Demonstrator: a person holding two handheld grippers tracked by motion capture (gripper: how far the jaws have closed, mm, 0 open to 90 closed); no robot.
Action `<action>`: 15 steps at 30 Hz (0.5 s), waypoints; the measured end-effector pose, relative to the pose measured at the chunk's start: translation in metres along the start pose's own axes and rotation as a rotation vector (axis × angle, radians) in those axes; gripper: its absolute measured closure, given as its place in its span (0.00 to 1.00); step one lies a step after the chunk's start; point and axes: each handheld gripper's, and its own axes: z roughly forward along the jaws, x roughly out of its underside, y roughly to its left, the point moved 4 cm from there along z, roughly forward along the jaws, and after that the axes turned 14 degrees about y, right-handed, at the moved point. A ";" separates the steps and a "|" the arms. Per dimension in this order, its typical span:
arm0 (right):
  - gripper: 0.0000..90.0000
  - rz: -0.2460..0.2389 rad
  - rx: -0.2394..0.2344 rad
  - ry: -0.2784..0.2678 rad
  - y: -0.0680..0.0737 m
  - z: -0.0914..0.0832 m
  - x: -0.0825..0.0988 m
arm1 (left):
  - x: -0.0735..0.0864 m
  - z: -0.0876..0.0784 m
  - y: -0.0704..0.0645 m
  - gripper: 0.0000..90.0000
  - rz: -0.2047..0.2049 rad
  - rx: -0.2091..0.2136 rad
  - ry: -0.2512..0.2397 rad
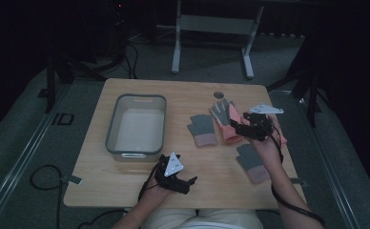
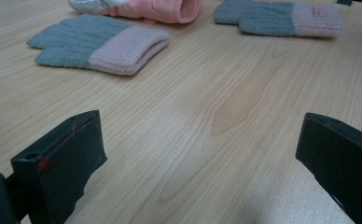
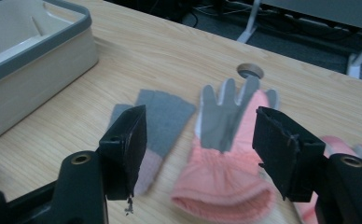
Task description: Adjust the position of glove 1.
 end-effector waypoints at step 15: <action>0.55 -0.099 -0.098 0.110 0.026 0.059 -0.009 | 0.000 0.000 -0.001 0.01 0.010 -0.003 0.001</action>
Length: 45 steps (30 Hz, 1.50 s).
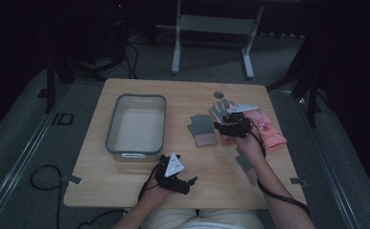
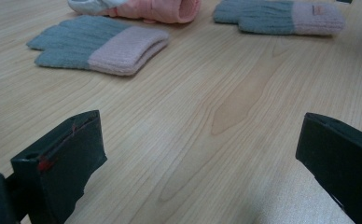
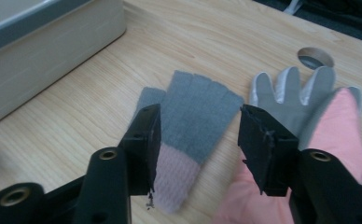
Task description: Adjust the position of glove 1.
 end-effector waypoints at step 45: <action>0.94 0.100 -0.027 0.138 0.044 0.037 -0.012 | 0.001 -0.002 0.000 0.01 -0.009 0.002 -0.007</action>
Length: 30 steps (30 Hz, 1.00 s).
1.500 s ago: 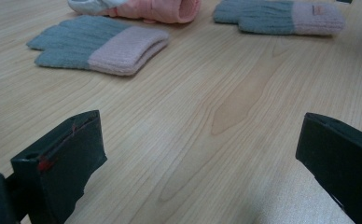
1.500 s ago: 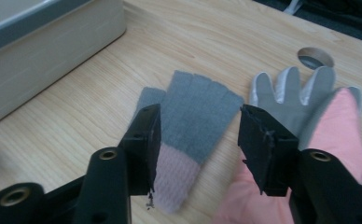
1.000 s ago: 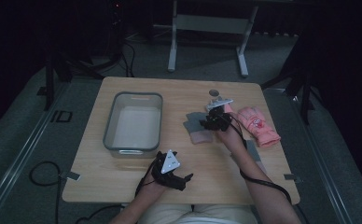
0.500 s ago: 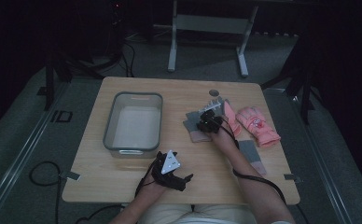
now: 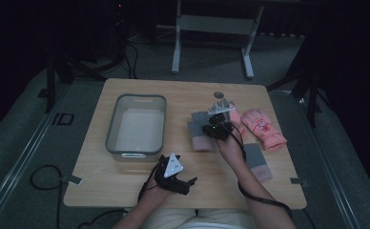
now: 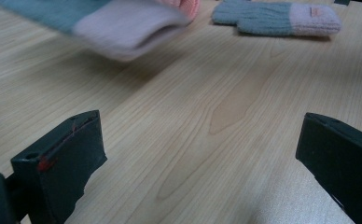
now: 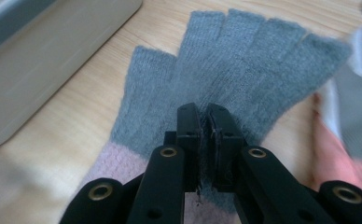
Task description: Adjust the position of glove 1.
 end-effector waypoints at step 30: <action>0.94 0.099 -0.048 0.083 0.037 -0.012 0.110 | 0.000 0.000 0.000 0.01 0.007 -0.003 0.001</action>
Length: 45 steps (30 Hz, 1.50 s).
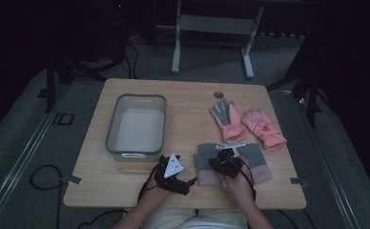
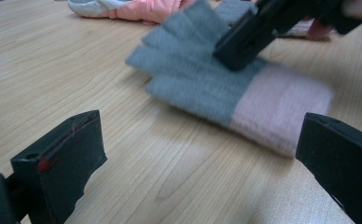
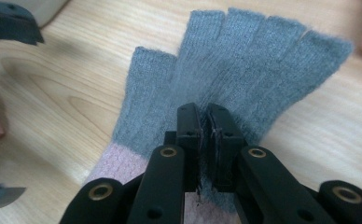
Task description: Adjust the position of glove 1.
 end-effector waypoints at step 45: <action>0.67 -0.169 0.069 -0.079 -0.160 -0.035 0.056 | 0.000 0.001 0.000 0.01 -0.004 -0.018 -0.001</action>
